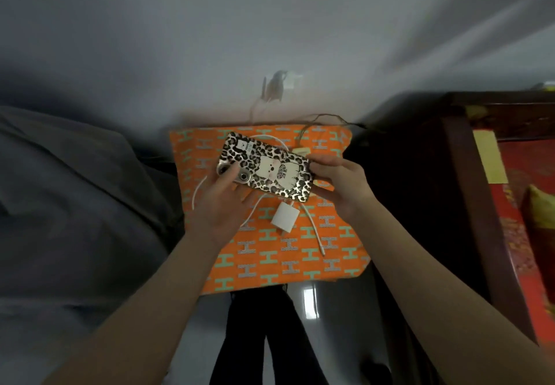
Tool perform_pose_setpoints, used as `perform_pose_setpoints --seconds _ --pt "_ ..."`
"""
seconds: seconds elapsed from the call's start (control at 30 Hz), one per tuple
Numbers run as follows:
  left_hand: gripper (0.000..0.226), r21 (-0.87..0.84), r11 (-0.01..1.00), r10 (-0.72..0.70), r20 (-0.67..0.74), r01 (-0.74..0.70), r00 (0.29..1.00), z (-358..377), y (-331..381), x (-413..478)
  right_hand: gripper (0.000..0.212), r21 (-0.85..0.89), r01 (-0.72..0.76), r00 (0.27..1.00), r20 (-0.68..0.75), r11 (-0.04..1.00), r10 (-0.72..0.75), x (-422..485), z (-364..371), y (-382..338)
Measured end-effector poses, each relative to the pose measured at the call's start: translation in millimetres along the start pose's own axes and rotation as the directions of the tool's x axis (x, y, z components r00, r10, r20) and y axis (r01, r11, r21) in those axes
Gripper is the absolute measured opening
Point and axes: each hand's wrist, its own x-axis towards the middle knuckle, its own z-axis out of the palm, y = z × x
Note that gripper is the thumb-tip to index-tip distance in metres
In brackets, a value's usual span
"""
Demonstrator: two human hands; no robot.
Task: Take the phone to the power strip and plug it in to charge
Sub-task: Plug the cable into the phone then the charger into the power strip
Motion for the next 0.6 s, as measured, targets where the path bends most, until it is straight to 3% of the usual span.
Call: perform_pose_setpoints --seconds 0.07,0.17,0.23,0.33,0.4,0.43,0.47,0.53,0.6 --pt "0.064 -0.071 0.997 -0.027 0.079 0.033 0.997 0.8 -8.5 11.4 0.016 0.015 -0.017 0.998 0.054 1.000 0.016 8.2 3.3 9.0" --pt "0.033 -0.091 0.996 -0.003 0.140 0.016 0.990 0.5 -23.0 30.8 0.018 0.014 -0.035 0.993 0.114 0.999 0.033 18.1 4.4 23.3" --pt "0.028 -0.085 0.996 -0.003 0.049 0.007 0.999 0.7 -31.8 38.2 0.018 0.028 -0.052 0.992 0.113 0.998 0.049 22.6 2.3 34.5" --pt "0.041 -0.059 0.997 -0.051 -0.176 0.041 0.983 -5.6 -47.8 49.4 0.020 0.033 -0.065 0.990 0.125 0.997 0.060 32.1 -5.7 55.2" --pt "0.042 -0.051 0.995 -0.095 -0.311 0.083 0.946 -12.8 -54.4 54.4 0.019 -0.096 -0.003 0.987 0.162 0.995 0.019 37.3 -13.6 67.1" --pt "0.044 -0.022 0.994 -0.112 -0.350 0.111 0.930 -19.0 -55.9 56.1 0.018 -0.245 0.104 0.981 0.183 0.964 -0.060 41.1 -21.0 73.6" --pt "0.045 0.025 0.990 -0.120 -0.378 0.140 0.918 -26.7 -55.8 57.7 0.016 -0.417 0.256 0.959 0.221 0.872 -0.176 45.8 -30.7 79.8" --pt "0.051 0.145 0.974 -0.103 -0.407 0.176 0.907 -43.7 -52.9 58.7 0.018 -0.653 0.512 0.858 0.365 0.558 -0.360 55.0 -52.8 91.8" --pt "0.057 0.248 0.952 -0.065 -0.413 0.180 0.909 -61.3 -54.4 62.9 0.025 -0.718 0.610 0.787 0.500 0.336 -0.361 65.6 -74.4 103.5"
